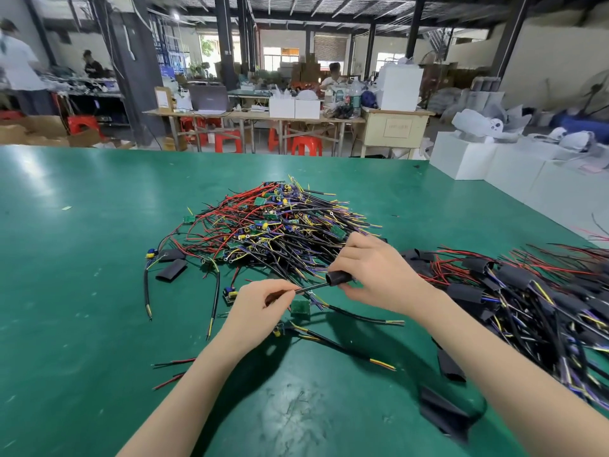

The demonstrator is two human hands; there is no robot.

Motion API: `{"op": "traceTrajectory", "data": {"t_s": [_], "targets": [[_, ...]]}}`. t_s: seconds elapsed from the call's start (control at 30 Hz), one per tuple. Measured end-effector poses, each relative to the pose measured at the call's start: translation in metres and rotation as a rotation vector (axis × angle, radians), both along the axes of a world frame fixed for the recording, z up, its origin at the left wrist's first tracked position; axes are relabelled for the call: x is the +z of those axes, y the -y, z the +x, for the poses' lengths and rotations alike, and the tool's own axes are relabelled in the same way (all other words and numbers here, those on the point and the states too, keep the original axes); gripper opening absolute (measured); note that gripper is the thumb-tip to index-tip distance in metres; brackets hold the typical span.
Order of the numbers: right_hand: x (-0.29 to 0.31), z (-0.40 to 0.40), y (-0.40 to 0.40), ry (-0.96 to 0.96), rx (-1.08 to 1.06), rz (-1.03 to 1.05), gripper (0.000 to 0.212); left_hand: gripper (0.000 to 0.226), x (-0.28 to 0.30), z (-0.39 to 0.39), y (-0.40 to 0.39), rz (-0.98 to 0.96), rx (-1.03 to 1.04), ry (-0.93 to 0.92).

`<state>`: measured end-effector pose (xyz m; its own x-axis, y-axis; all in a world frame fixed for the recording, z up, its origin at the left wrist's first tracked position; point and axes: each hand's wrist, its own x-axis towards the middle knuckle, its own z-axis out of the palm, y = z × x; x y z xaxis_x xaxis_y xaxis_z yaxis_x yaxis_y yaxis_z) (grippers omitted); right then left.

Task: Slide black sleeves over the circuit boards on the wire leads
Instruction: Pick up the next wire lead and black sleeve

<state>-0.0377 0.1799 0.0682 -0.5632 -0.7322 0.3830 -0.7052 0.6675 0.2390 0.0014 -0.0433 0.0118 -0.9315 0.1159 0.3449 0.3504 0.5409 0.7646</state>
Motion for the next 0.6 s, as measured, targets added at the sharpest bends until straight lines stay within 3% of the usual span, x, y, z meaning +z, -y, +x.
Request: {"op": "traceTrajectory", "data": {"t_s": [0.13,0.23,0.43,0.6], "targets": [[0.001,0.008,0.012,0.042,0.036,0.069,0.014,0.039,0.003,0.002,-0.005,0.022,-0.148,0.043],[-0.008,0.011,0.013,0.145,-0.059,0.027,0.019,0.053,0.005,0.002,0.002,-0.078,-0.211,0.052],[-0.03,0.015,0.003,0.234,-0.181,-0.147,0.02,0.036,0.01,-0.003,0.042,-0.419,-0.143,0.196],[-0.034,0.022,0.011,0.204,-0.128,-0.235,0.017,0.032,0.013,-0.001,0.035,-0.317,-0.149,0.189]]}}
